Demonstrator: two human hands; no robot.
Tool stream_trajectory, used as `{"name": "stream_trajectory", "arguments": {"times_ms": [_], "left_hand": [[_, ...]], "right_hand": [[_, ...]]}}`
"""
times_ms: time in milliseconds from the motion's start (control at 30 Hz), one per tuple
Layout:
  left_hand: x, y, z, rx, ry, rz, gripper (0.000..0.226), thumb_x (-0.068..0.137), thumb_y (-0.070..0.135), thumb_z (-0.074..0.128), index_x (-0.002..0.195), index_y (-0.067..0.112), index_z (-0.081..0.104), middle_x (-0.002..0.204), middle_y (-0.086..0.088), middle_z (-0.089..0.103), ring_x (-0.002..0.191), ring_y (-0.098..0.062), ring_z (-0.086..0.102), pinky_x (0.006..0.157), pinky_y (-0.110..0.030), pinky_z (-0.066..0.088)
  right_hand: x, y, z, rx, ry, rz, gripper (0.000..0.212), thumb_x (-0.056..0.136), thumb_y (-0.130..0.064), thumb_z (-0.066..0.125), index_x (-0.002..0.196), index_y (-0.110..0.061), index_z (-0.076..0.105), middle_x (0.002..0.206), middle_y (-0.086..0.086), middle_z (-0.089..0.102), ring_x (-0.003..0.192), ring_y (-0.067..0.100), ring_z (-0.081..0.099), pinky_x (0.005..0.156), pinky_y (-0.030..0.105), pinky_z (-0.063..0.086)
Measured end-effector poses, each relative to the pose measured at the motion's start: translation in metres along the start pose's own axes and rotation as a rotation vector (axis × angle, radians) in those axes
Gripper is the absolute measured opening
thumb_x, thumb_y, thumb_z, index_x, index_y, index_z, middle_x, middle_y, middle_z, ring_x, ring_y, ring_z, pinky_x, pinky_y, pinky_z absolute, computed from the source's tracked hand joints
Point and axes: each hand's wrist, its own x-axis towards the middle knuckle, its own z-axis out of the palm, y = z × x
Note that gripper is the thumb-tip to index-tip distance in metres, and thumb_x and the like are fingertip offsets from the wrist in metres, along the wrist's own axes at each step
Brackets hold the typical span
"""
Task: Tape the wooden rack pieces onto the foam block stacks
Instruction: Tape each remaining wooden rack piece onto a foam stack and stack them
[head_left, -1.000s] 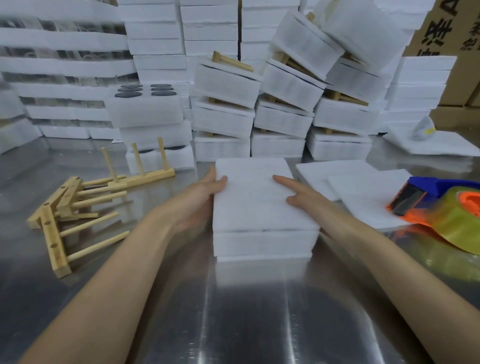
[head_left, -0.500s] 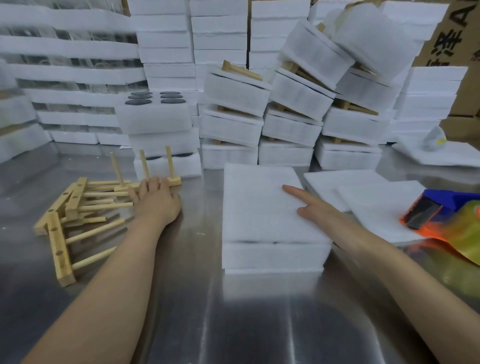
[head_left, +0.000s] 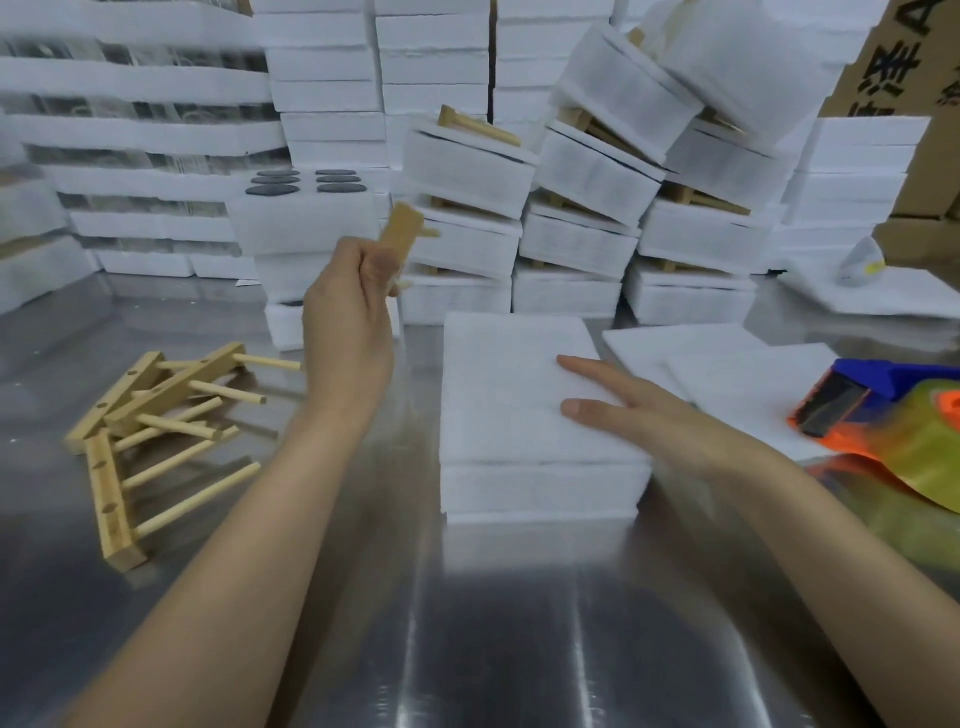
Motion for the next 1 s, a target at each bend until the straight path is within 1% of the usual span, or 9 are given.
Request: {"name": "stream_trajectory", "arguments": {"times_ms": [100, 233, 333, 433, 567, 667, 800, 867, 1000], "left_hand": [[-0.005, 0.028, -0.002, -0.506, -0.055, -0.252, 0.038, 0.100, 0.048, 0.027, 0.098, 0.019, 0.053, 0.071, 0.010, 0.054, 0.059, -0.004, 0.050, 0.057, -0.019, 0.044], [-0.002, 0.039, 0.000, -0.782, -0.253, -0.584, 0.028, 0.103, 0.034, 0.040, 0.105, 0.009, 0.052, 0.087, 0.000, 0.057, 0.056, -0.006, 0.052, 0.045, -0.017, 0.041], [-0.012, 0.040, 0.005, -0.695, -0.455, -0.720, 0.024, 0.102, 0.017, 0.044, 0.114, -0.001, 0.054, 0.103, -0.008, 0.064, 0.069, -0.011, 0.070, 0.053, -0.018, 0.053], [-0.028, 0.043, 0.016, -0.460, -0.467, -0.769, 0.045, 0.101, 0.016, 0.046, 0.143, 0.005, 0.035, 0.108, -0.003, 0.063, 0.100, -0.019, 0.066, 0.088, -0.034, 0.055], [-0.035, 0.037, 0.027, -0.185, -0.423, -0.578, 0.051, 0.101, 0.018, 0.041, 0.150, 0.018, 0.027, 0.147, 0.006, 0.039, 0.116, -0.007, 0.042, 0.068, -0.004, 0.043], [-0.031, 0.032, 0.024, -0.233, -0.383, -0.609, 0.034, 0.101, 0.019, 0.040, 0.133, 0.025, 0.048, 0.133, 0.010, 0.049, 0.120, -0.014, 0.042, 0.083, -0.013, 0.036], [-0.024, 0.016, 0.018, -0.302, -0.349, -0.730, 0.045, 0.101, 0.026, 0.039, 0.146, 0.022, 0.037, 0.151, 0.006, 0.037, 0.139, -0.013, 0.033, 0.107, -0.024, 0.024], [-0.028, 0.012, 0.021, -0.418, -0.435, -0.832, 0.036, 0.102, 0.031, 0.038, 0.135, 0.023, 0.048, 0.139, 0.003, 0.051, 0.128, -0.012, 0.046, 0.111, -0.031, 0.032], [-0.041, 0.009, 0.033, -0.522, -0.521, -0.909, 0.023, 0.103, 0.027, 0.037, 0.094, 0.020, 0.057, 0.084, -0.001, 0.065, 0.072, -0.011, 0.066, 0.061, -0.023, 0.053]], "right_hand": [[-0.003, -0.017, 0.000, -0.259, 0.037, -0.083, 0.056, 0.089, -0.042, 0.062, 0.140, -0.046, 0.040, 0.158, -0.021, -0.008, 0.145, -0.001, -0.004, 0.112, 0.021, 0.008], [0.000, -0.026, 0.013, -0.491, -0.030, -0.276, 0.045, 0.100, -0.011, 0.043, 0.129, -0.045, 0.047, 0.155, -0.019, 0.022, 0.147, 0.003, 0.003, 0.120, 0.037, -0.007], [0.001, -0.023, 0.015, -0.372, -0.027, -0.228, 0.042, 0.097, -0.008, 0.043, 0.124, -0.039, 0.052, 0.145, -0.021, 0.038, 0.143, 0.003, 0.019, 0.118, 0.028, 0.013], [0.002, -0.018, 0.014, -0.296, 0.066, -0.201, 0.030, 0.093, -0.015, 0.053, 0.118, -0.026, 0.041, 0.131, -0.016, 0.043, 0.131, 0.005, 0.036, 0.107, 0.027, 0.032], [-0.002, -0.020, 0.014, -0.226, 0.060, -0.242, 0.035, 0.094, -0.006, 0.052, 0.104, -0.036, 0.038, 0.123, -0.012, 0.040, 0.127, 0.001, 0.037, 0.100, 0.022, 0.032], [-0.004, -0.024, 0.016, -0.167, 0.100, -0.227, 0.037, 0.092, 0.002, 0.043, 0.097, -0.032, 0.055, 0.117, -0.008, 0.048, 0.118, 0.006, 0.042, 0.106, 0.024, 0.030], [-0.013, -0.028, 0.016, -0.072, 0.089, -0.255, 0.019, 0.086, -0.044, 0.059, 0.098, -0.031, 0.063, 0.129, -0.020, 0.047, 0.123, -0.015, 0.037, 0.106, 0.019, 0.026], [-0.017, -0.029, 0.018, -0.120, 0.067, -0.257, 0.026, 0.069, -0.051, 0.068, 0.089, -0.034, 0.068, 0.139, -0.025, 0.040, 0.124, -0.021, 0.033, 0.106, 0.016, 0.023], [-0.014, -0.025, 0.019, -0.080, 0.137, -0.256, 0.006, 0.077, -0.026, 0.077, 0.077, -0.024, 0.071, 0.143, -0.021, 0.040, 0.129, -0.012, 0.036, 0.115, 0.027, 0.024]]}}
